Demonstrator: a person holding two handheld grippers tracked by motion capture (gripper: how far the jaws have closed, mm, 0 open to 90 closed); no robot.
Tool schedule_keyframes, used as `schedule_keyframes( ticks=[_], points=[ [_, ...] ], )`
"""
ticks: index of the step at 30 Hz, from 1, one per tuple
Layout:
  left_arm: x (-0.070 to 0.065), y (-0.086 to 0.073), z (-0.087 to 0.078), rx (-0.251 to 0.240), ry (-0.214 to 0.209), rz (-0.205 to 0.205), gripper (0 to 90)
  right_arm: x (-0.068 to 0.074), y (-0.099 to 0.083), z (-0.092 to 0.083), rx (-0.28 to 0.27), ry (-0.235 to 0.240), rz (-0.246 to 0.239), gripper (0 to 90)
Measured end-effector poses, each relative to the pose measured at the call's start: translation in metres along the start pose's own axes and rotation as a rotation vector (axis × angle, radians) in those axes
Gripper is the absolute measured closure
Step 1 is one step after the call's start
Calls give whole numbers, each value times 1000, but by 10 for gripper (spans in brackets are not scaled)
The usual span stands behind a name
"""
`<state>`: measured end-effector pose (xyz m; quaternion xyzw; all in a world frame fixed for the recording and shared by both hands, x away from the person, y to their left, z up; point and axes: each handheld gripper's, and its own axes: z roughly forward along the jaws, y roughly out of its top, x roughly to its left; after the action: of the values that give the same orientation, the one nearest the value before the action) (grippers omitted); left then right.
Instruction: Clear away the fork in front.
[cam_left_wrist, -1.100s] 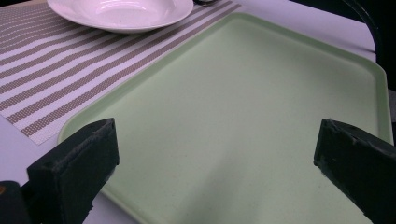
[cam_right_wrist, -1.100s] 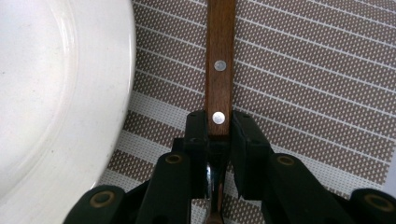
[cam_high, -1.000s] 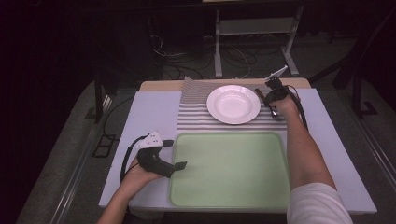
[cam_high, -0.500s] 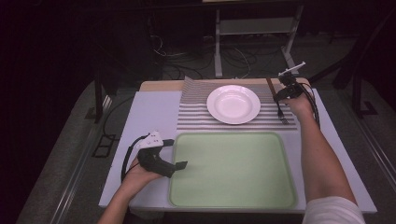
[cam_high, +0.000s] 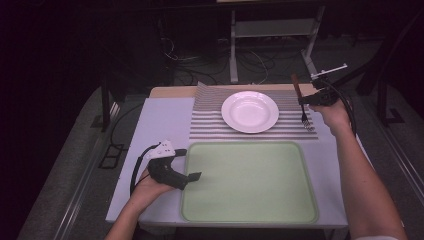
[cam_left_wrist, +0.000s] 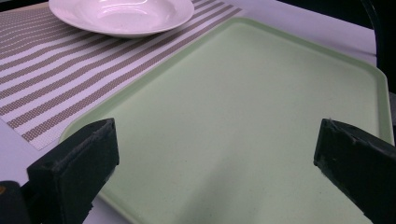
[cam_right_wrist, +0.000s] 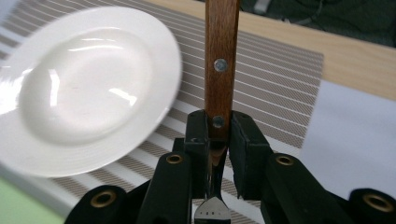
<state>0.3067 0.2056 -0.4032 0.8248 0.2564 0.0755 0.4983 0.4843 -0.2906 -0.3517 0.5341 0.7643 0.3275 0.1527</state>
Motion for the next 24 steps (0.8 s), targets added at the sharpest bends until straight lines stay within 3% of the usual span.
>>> schedule_keyframes(
  ticks=[10,24],
  points=[
    [0,0,-1,-6,0,-2,0,29,-23,-31,-77,116,-85,771],
    [2,4,1,-12,7,-14,0,54,-51,-51,-144,224,-147,771]
  ],
)
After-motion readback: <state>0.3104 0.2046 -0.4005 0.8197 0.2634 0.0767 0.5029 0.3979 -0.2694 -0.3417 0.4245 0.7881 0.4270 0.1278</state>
